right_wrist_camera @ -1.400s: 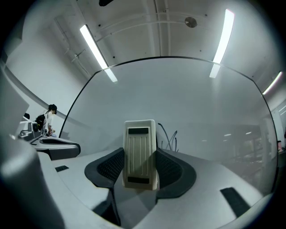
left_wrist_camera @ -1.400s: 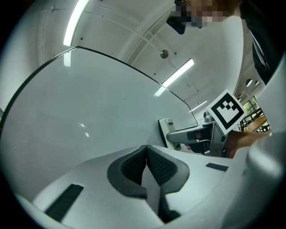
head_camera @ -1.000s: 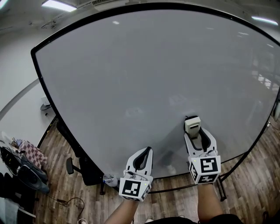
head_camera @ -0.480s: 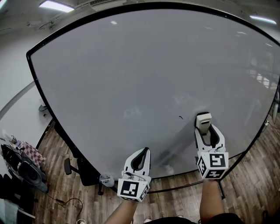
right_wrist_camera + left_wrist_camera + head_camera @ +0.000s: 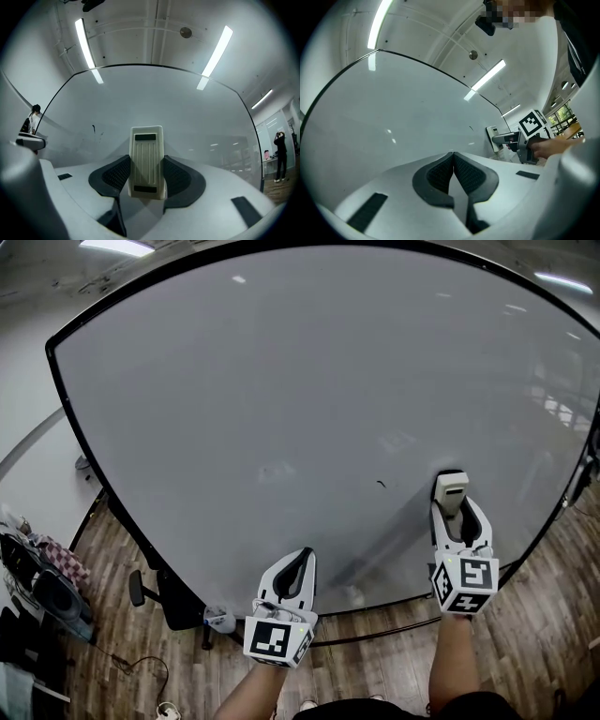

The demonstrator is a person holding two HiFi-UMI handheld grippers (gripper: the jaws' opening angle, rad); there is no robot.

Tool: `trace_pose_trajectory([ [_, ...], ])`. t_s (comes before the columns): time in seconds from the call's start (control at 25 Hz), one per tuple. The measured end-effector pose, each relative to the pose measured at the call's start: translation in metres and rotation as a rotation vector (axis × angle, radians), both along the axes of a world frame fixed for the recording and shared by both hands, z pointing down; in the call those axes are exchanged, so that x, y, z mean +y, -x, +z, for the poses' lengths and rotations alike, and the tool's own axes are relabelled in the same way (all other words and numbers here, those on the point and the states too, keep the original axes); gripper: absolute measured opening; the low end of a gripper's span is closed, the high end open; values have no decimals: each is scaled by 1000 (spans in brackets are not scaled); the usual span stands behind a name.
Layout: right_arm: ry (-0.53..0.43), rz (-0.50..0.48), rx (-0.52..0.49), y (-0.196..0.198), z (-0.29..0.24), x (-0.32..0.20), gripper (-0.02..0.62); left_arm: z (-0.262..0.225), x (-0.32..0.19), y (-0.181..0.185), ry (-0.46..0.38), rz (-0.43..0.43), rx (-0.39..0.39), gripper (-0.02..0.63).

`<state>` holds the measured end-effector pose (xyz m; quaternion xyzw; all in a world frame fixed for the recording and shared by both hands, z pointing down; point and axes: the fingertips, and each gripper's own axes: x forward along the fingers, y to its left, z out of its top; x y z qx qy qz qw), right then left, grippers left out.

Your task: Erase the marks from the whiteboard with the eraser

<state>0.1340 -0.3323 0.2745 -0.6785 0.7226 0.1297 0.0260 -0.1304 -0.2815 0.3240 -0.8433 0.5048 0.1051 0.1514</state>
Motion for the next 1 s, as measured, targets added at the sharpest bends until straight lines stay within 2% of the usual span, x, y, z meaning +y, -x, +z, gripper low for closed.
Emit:
trace_pose_trajectory([
  [0.12, 3, -2, -9, 1, -1, 6, 245, -4, -2, 1, -8, -6, 5, 20],
  [0.28, -6, -74, -45, 23, -4, 20, 245, -4, -3, 4, -11, -7, 6, 20],
  [0.8, -7, -386, 136, 189, 0, 32, 245, 11, -1, 18, 9, -21, -2, 20],
  [1.0, 18, -382, 140, 212, -1, 20, 247, -2, -6, 47, -20, -79, 38, 20],
])
